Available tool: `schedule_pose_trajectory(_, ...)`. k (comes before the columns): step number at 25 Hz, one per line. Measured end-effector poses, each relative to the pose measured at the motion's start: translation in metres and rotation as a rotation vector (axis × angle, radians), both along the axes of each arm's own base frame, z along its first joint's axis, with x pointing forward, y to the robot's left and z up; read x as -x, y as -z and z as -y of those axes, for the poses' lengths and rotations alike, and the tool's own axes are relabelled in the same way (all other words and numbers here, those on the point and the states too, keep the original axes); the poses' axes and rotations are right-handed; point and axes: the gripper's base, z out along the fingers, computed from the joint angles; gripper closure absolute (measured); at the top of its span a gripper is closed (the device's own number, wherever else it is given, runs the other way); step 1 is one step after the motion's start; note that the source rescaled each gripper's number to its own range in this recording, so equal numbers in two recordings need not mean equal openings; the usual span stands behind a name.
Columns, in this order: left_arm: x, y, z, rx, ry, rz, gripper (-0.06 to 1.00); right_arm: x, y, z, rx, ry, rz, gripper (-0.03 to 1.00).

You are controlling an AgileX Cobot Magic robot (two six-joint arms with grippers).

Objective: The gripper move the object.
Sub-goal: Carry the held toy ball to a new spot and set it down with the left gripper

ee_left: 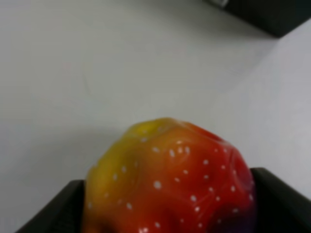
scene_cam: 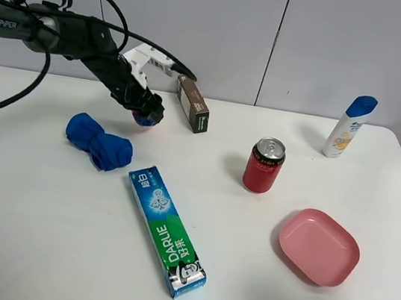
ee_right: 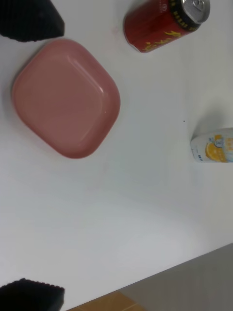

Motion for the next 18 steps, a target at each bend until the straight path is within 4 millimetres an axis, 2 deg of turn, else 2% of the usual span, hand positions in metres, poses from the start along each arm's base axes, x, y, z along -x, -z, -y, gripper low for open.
schedule_pose_trajectory(3,0.003,-0.023,0.002,0.034,-0.008,0.039,0.93,0.0,0.0,0.0,0.0,0.0,0.0,-0.03)
schedule_pose_trajectory(5,0.006,-0.032,0.011,0.068,-0.003,0.05,0.93,0.0,0.0,0.0,0.0,0.0,0.0,-0.03)
schedule_pose_trajectory(9,0.008,-0.053,0.043,0.109,0.082,0.108,0.93,0.0,0.0,0.0,0.0,0.0,0.0,-0.03)
schedule_pose_trajectory(13,0.01,-0.082,0.074,0.15,0.163,0.201,0.93,0.0,0.0,0.0,0.0,0.0,0.0,-0.03)
schedule_pose_trajectory(16,0.008,-0.099,0.093,0.189,0.198,0.257,0.93,0.0,0.0,0.0,0.0,0.0,0.0,-0.03)
schedule_pose_trajectory(18,0.005,-0.104,0.103,0.215,0.207,0.277,0.93,0.0,0.0,0.0,0.0,0.0,0.0,-0.03)
